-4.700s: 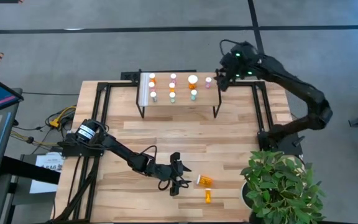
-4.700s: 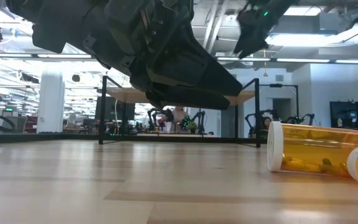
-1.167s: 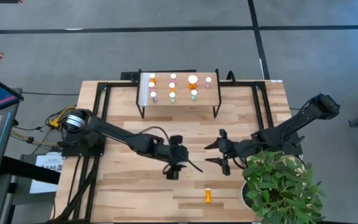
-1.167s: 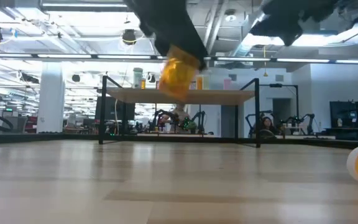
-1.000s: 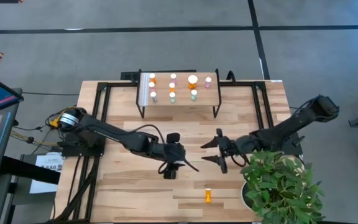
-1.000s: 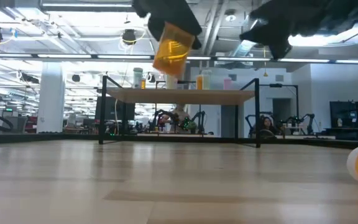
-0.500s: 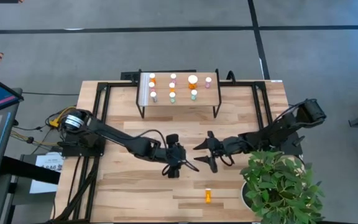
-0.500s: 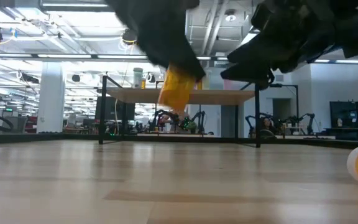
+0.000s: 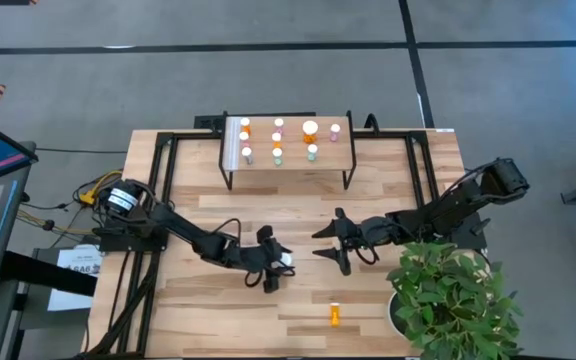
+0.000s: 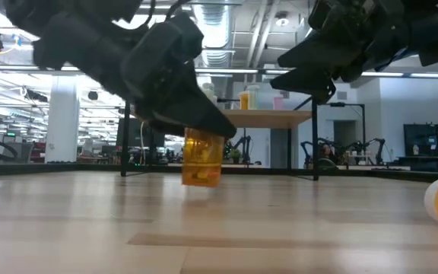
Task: Pick and place medicine bottles onto shelf by color
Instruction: Put the big orange pill bottle on the shelf
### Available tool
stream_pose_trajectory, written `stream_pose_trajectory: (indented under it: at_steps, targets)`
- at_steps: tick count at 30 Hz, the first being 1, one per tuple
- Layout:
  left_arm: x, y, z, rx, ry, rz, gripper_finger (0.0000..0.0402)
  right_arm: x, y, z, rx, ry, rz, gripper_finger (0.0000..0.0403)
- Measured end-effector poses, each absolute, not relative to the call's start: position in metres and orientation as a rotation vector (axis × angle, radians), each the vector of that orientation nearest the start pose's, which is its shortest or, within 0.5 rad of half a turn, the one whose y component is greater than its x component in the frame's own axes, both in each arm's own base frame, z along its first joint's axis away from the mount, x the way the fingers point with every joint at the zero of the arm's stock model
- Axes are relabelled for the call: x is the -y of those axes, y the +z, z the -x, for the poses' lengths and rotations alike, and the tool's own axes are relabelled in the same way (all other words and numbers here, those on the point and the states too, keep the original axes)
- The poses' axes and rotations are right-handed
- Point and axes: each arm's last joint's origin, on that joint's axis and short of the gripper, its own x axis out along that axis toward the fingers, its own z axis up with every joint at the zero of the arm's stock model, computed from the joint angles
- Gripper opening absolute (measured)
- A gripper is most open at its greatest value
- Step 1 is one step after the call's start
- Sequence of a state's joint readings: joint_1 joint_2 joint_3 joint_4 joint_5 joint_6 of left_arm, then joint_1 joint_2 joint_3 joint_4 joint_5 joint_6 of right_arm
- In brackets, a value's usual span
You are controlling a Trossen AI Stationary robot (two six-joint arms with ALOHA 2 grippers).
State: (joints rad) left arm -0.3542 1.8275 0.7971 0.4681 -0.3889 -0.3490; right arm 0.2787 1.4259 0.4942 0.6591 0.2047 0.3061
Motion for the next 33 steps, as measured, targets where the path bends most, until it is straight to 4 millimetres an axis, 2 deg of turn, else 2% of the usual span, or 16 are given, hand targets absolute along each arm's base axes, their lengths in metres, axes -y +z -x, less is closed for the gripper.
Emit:
stream_pose_trajectory:
  at_steps: [4,14,19,23,25,28,33]
  targets:
    - [0.111,0.128,-0.325,-0.511,0.134,0.137,0.0218,-0.068,0.179,-0.260,-0.261,0.032,-0.242,0.0250]
    - [0.112,0.130,-0.325,-0.504,0.126,0.127,0.0295,-0.068,0.181,-0.261,-0.245,0.034,-0.247,0.0250]
    - [0.117,0.152,-0.320,-0.447,0.101,0.088,0.0304,-0.068,0.179,-0.260,-0.261,0.031,-0.243,0.0250]
    - [0.129,0.173,-0.310,-0.385,0.104,0.024,0.0299,-0.068,0.178,-0.260,-0.272,0.029,-0.240,0.0250]
    - [0.135,0.177,-0.302,-0.378,0.132,-0.013,0.0295,-0.068,0.177,-0.260,-0.281,0.028,-0.237,0.0250]
    - [0.138,0.159,-0.285,-0.393,0.201,-0.012,0.0286,-0.068,0.177,-0.260,-0.287,0.027,-0.236,0.0250]
    - [0.135,0.130,-0.255,-0.325,0.188,0.155,0.0275,-0.068,0.175,-0.259,-0.299,0.025,-0.232,0.0250]
